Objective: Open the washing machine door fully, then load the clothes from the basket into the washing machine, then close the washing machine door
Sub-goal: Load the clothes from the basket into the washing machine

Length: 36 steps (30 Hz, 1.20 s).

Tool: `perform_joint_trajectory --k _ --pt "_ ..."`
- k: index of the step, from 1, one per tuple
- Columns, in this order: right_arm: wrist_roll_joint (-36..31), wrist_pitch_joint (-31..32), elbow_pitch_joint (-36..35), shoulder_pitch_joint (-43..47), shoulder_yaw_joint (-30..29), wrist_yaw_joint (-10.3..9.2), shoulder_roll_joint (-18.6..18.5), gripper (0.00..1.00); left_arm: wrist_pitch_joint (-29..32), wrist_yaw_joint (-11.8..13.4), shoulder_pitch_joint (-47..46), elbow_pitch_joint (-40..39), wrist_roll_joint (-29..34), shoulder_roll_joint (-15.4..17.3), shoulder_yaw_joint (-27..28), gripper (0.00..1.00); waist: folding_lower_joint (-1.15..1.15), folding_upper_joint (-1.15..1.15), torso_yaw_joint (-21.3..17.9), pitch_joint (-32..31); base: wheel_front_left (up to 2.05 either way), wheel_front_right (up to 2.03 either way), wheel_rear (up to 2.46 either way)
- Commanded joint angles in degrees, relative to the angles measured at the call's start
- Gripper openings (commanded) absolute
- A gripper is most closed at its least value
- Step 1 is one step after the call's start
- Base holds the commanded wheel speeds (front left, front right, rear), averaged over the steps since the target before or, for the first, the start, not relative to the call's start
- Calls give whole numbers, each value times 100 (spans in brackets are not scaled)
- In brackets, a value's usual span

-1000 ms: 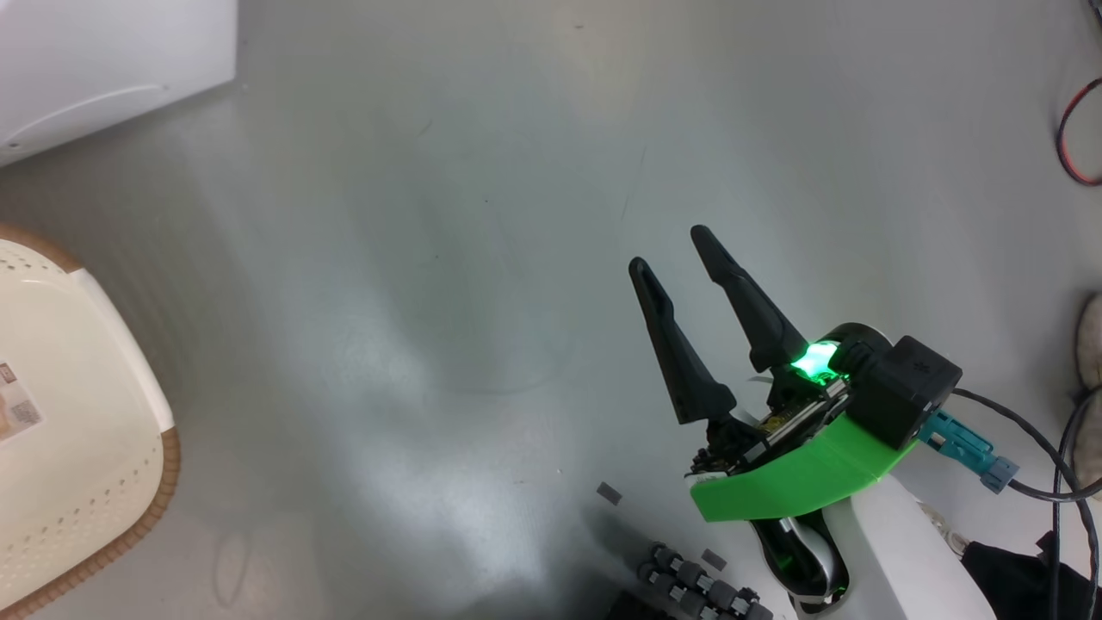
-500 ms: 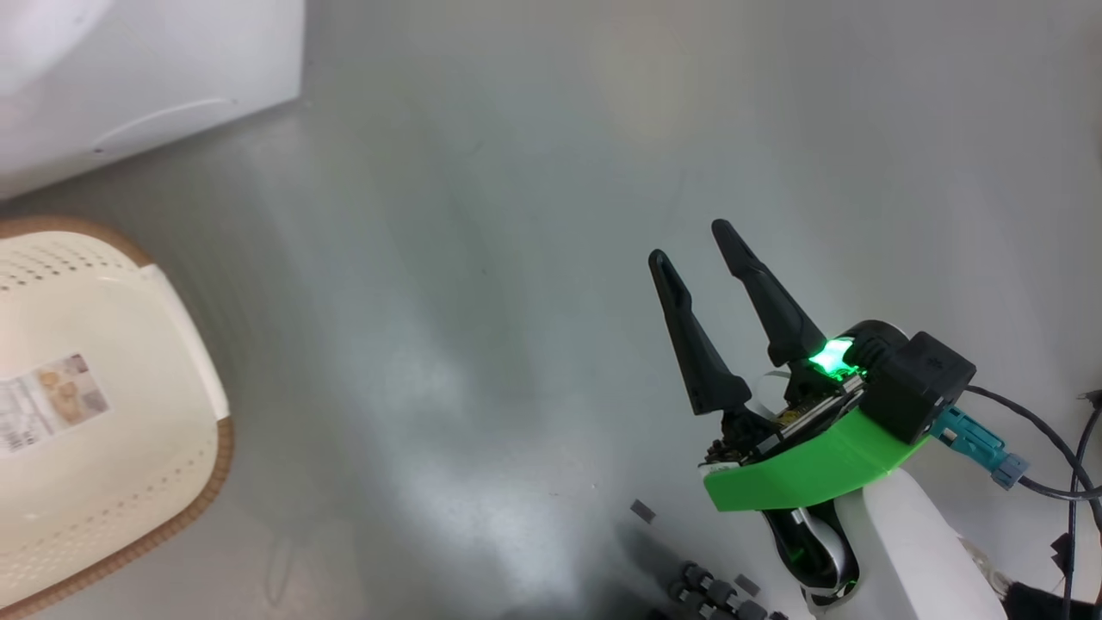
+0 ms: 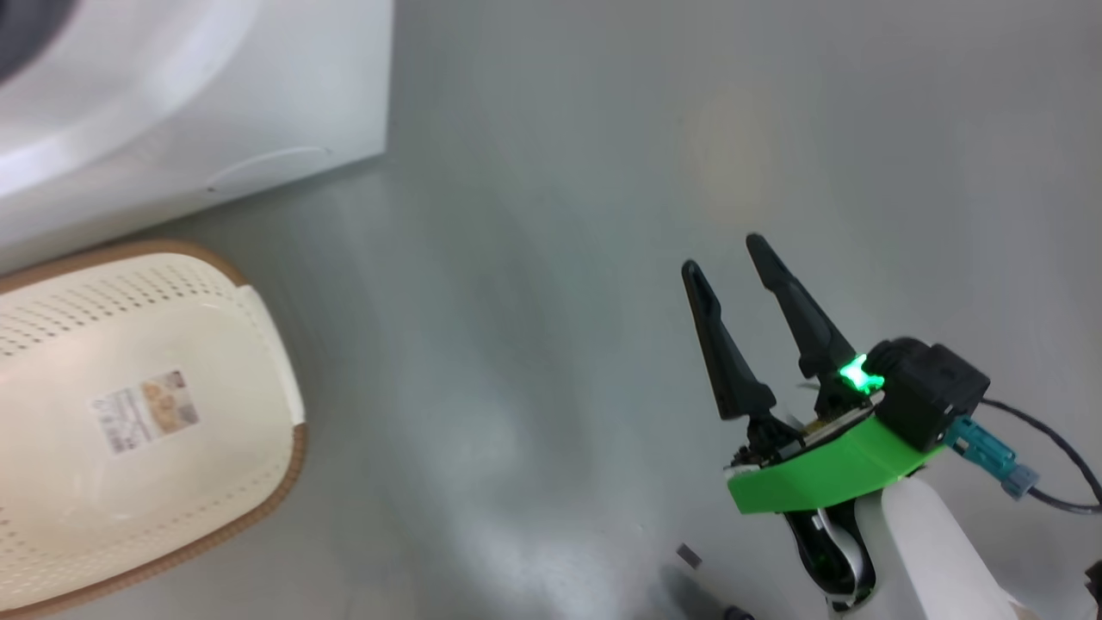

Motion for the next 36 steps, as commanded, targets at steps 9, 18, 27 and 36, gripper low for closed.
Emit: perform_joint_trajectory --k 9,18,27,36 --pt "-395 -43 -23 447 -159 9 -12 100 -458 1161 2613 -2508 -258 158 500 100 0 0 577 -804 0 0 0" --pt "-739 -43 18 757 -481 9 -12 100 -853 1878 4345 -3891 -318 -251 508 100 0 0 1065 -1392 0 0 0" --pt "-1092 -40 139 1173 -632 9 -12 100 -1147 2089 5448 -4279 -263 -621 179 100 0 0 1524 -2176 0 0 0" --pt "-1181 198 23 1624 -736 9 -12 100 -1346 2097 6155 -4236 -120 -853 -58 100 0 0 1820 -2866 0 0 0"
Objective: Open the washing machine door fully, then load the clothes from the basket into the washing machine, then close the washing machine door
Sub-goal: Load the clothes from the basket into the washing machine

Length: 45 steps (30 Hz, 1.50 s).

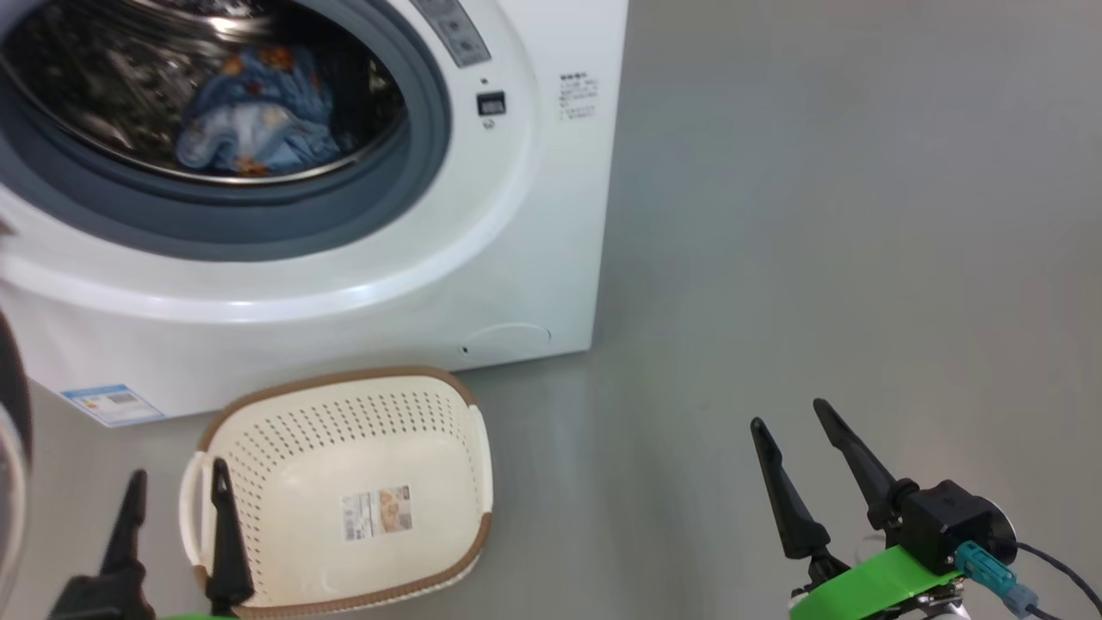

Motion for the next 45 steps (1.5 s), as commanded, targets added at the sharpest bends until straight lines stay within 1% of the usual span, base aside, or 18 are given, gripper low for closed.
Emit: perform_joint_trajectory --k 1,5,11,18,25,45 --pt "-51 28 -196 61 139 9 -8 100 -69 -3 -36 -81 58 102 175 100 0 0 317 -461 0 0 0" --pt "-64 145 -309 238 124 9 -8 100 -102 -78 183 -8 73 6 86 100 0 0 367 -714 0 0 0" --pt "-91 322 -497 526 65 9 -8 100 -114 -93 411 78 87 -73 -21 100 0 0 445 -1024 0 0 0" --pt "-74 399 -635 657 37 9 -8 100 -123 -109 420 124 131 -51 -13 100 0 0 479 -1109 0 0 0" --pt "-43 395 -639 692 33 9 -8 100 -130 -99 424 122 169 -45 30 100 0 0 452 -1176 0 0 0" --pt "-35 389 -623 730 -31 9 -8 100 -105 -127 345 223 196 -5 -61 100 0 0 447 -1241 0 0 0"
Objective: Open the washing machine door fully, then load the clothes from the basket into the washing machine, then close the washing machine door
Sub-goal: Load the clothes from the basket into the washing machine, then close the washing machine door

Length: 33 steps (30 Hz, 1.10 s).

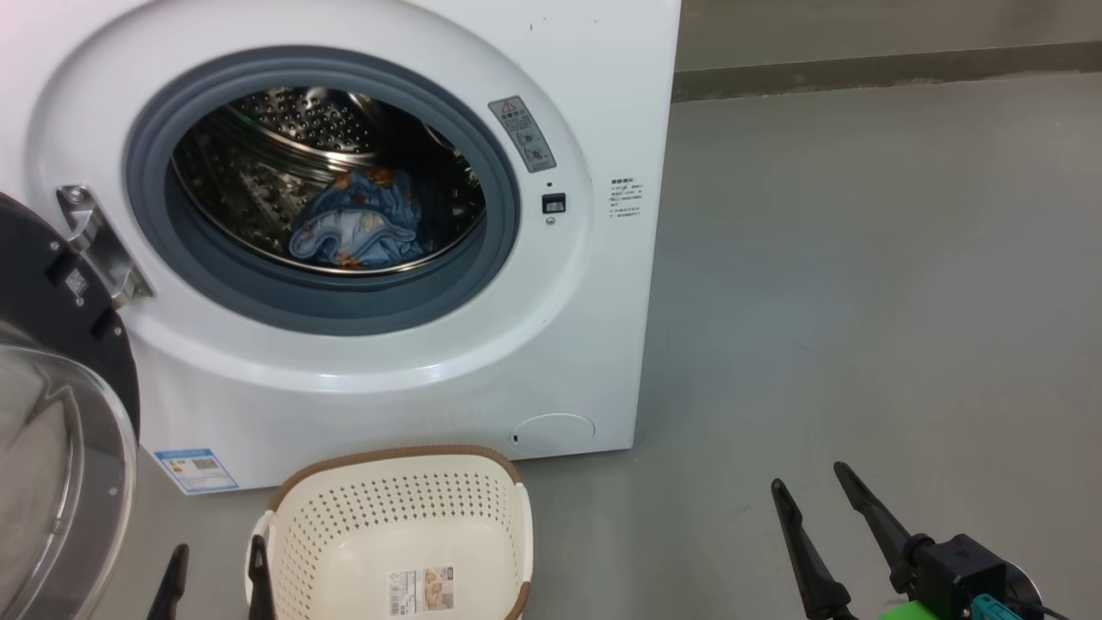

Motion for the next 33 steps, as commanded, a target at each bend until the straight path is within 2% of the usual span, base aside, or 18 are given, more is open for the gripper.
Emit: perform_joint_trajectory --k 1,11,25,33 --pt "52 -5 -153 -115 141 9 -19 100 -39 -7 -246 -82 85 148 189 100 0 0 -4 -2 0 0 0" --pt "49 -18 -147 -111 140 9 -19 100 -47 -14 -294 -43 123 145 156 100 0 0 11 -6 -27 27 0" --pt "50 -16 -155 -112 115 9 -19 100 -62 -114 -317 -31 130 159 169 100 0 0 32 35 -139 139 0" --pt "40 -10 -166 -114 97 9 -19 100 -72 -158 -324 -49 173 127 227 100 0 0 42 56 -49 49 0"
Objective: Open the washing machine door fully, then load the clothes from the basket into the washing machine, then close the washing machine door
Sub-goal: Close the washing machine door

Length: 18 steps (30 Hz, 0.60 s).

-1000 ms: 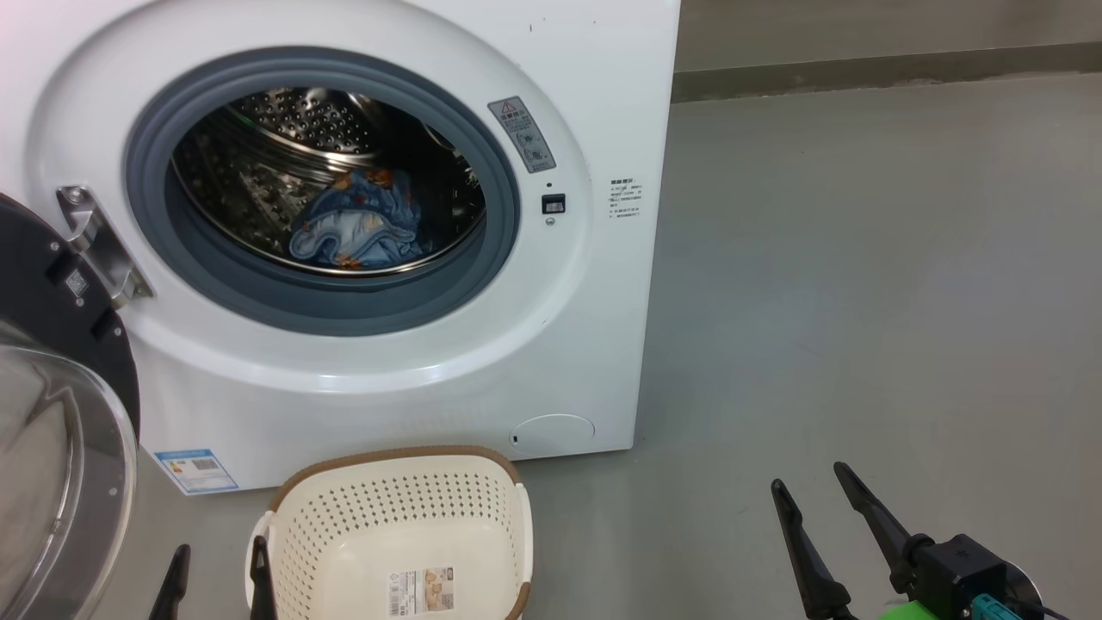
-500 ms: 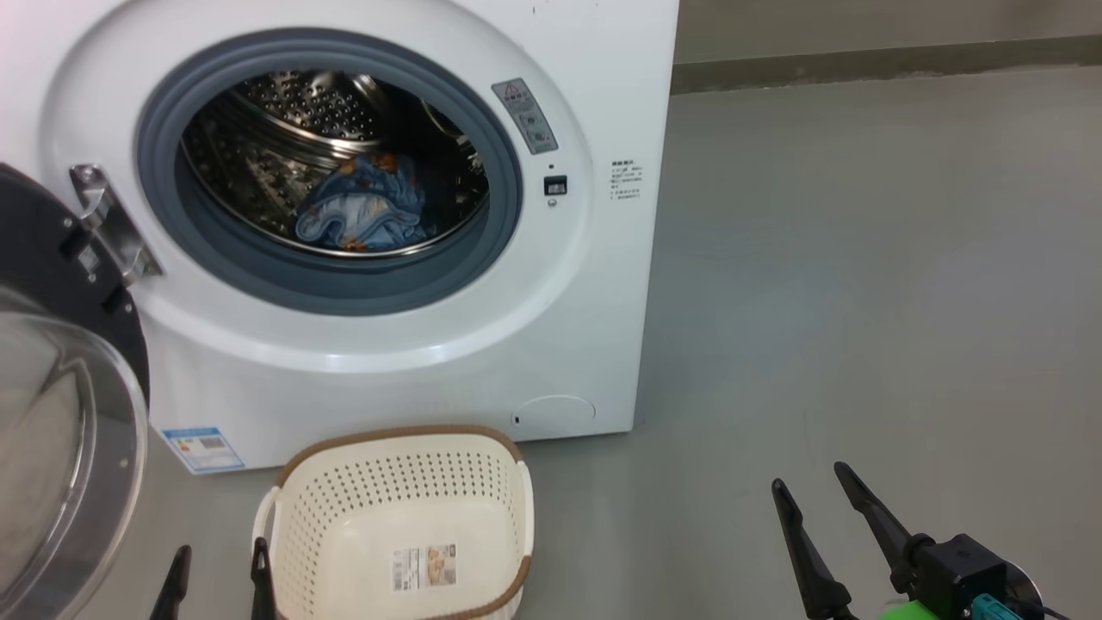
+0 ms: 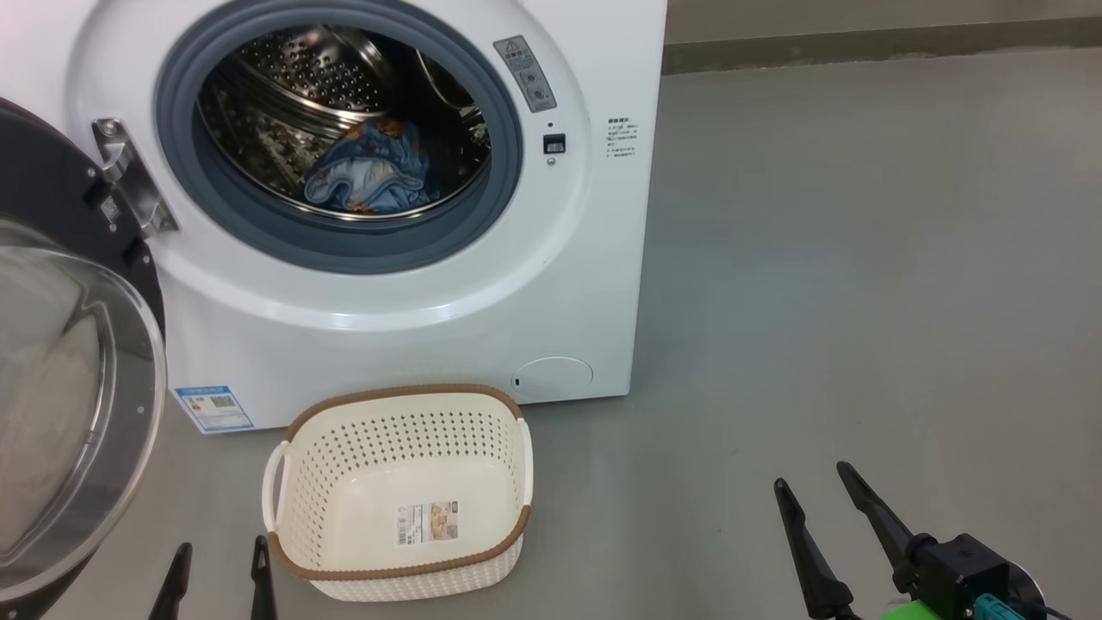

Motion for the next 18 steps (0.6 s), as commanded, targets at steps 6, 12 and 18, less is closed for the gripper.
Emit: perform_joint_trajectory --k 6,12,18 --pt "39 -11 -164 -121 119 9 -21 100 -74 -88 -302 -99 100 92 278 100 0 0 18 13 0 0 0" --pt "36 -6 -176 -102 78 9 -21 100 -75 -140 -310 -67 117 67 276 100 0 0 90 26 0 0 0" --pt "40 12 -188 -96 1 9 -21 100 -76 -219 -433 -36 125 41 293 100 0 0 419 98 0 0 0"
